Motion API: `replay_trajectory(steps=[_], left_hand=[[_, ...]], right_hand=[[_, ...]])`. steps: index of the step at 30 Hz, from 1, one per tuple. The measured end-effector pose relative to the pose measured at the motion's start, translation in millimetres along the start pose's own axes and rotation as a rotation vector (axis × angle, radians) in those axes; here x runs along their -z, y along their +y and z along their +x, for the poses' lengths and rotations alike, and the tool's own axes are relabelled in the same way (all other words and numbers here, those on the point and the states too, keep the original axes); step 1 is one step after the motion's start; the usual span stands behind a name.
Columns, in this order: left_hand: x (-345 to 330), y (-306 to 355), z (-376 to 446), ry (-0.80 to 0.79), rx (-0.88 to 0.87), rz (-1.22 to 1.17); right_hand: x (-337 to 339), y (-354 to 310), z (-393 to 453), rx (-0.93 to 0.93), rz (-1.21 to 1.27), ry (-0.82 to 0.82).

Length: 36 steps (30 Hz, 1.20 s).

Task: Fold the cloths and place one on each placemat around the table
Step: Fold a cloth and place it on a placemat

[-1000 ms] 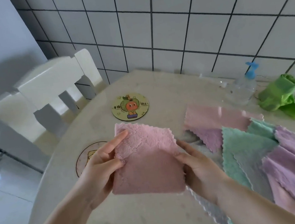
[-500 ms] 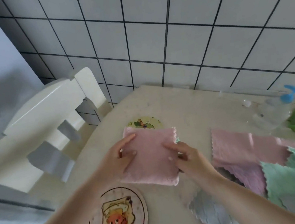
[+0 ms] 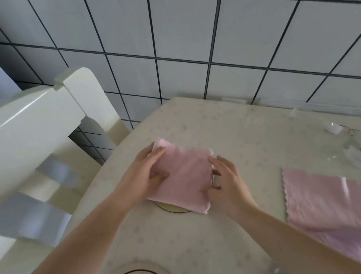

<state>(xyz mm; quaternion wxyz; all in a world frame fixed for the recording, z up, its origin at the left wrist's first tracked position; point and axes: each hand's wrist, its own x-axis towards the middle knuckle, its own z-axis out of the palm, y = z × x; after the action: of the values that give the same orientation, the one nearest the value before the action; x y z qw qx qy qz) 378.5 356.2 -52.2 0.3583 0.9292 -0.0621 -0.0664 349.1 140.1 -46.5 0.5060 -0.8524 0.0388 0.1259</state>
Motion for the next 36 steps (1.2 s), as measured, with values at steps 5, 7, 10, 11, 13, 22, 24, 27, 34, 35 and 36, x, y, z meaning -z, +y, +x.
replay_trajectory(steps=[5, 7, 10, 11, 13, 22, 24, 27, 34, 35, 36], left_hand=[[0.5, -12.6, -17.3, 0.175, -0.007, -0.032], [-0.8, -14.9, -25.3, 0.197, 0.004, -0.054], [-5.9, -18.2, -32.5, 0.224, 0.003, -0.055], [-7.6, -18.9, -33.6, 0.236, 0.005, -0.064], [-10.2, -20.2, -35.4, 0.258, -0.01, -0.091], [-8.0, -3.2, -26.8, 0.312, -0.174, 0.292], [-13.5, 10.1, -18.7, 0.212, -0.228, 0.428], [-27.6, 13.0, -8.2, 0.059, -0.178, 0.572], [-36.3, 3.0, -1.0, -0.024, -0.048, 0.552], [-36.1, 4.5, -1.1, -0.036, -0.042, 0.56], [-34.7, 7.3, -1.2, -0.049, -0.031, 0.563]], right_hand=[[0.3, 3.9, -13.2, -0.049, 0.054, 0.059], [-2.1, 3.6, -15.6, -0.046, 0.049, 0.014], [-4.2, 0.5, -17.2, -0.022, 0.033, 0.024], [-4.1, 0.0, -18.6, -0.009, 0.043, 0.041], [-4.4, 1.7, -23.0, 0.019, 0.058, 0.077], [-4.6, -1.1, -15.8, 0.155, -0.305, 0.146], [-7.9, -9.4, -7.2, 0.212, -0.519, 0.036], [-17.9, -7.8, 8.2, 0.251, -0.831, -0.128], [-20.7, 9.2, 15.9, 0.196, -0.941, -0.091], [-19.9, 6.6, 16.8, 0.178, -0.935, -0.111], [-18.0, 3.5, 16.2, 0.162, -0.93, -0.133]])
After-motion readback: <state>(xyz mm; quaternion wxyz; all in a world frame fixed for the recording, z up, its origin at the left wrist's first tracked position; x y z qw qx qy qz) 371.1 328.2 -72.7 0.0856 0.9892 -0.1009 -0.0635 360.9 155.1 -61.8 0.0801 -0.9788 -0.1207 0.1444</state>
